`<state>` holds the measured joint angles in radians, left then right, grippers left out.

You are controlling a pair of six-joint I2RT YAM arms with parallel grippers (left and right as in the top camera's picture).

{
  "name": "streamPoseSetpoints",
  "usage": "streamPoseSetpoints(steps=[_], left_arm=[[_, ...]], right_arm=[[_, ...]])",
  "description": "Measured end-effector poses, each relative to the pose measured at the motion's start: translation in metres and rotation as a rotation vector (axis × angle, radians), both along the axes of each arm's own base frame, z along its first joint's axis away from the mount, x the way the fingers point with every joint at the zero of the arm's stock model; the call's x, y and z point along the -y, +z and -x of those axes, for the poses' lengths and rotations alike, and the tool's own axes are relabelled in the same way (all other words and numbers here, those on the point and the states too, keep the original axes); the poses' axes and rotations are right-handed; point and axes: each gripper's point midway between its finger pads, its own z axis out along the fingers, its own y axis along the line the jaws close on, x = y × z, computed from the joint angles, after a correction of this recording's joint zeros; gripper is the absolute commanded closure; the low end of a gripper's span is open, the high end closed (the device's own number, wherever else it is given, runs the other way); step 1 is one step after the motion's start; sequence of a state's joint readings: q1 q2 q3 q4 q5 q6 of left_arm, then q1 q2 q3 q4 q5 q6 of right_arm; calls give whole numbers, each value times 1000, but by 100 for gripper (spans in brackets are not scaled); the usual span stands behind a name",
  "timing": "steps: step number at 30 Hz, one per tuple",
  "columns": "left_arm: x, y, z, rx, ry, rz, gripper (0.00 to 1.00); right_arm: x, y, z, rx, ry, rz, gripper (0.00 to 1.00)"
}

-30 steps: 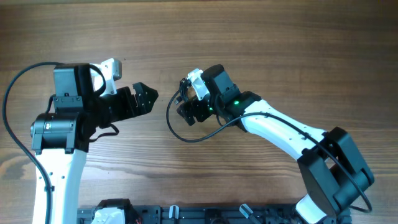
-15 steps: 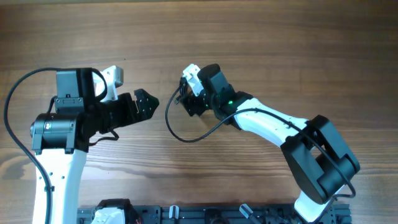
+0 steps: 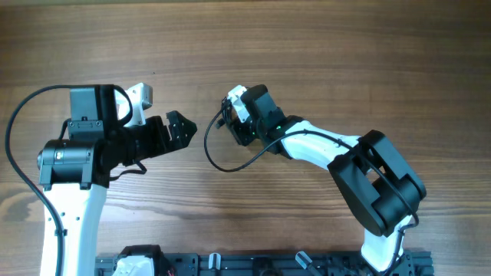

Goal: Untangle cables
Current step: 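Grasp the black cable coil with the right gripper and lift it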

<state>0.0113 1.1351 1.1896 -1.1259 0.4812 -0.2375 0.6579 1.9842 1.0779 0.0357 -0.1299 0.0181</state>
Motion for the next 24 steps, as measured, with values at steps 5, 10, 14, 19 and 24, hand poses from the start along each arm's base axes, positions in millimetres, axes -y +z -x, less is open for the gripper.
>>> streamPoseSetpoints(steps=[5,10,14,19,24], left_arm=[[0,0,0,0,0,0,0],[0,0,0,0,0,0,0],[0,0,-1,5,0,0,0],[0,1,-2,8,0,0,6],[0,2,-4,23,-4,-2,7]], right_arm=[[0,-6,12,-71,7,-9,82],[1,-6,19,-108,11,-4,96],[4,27,23,-88,14,-22,96],[3,168,24,157,31,-214,96],[19,264,46,334,47,-346,96]])
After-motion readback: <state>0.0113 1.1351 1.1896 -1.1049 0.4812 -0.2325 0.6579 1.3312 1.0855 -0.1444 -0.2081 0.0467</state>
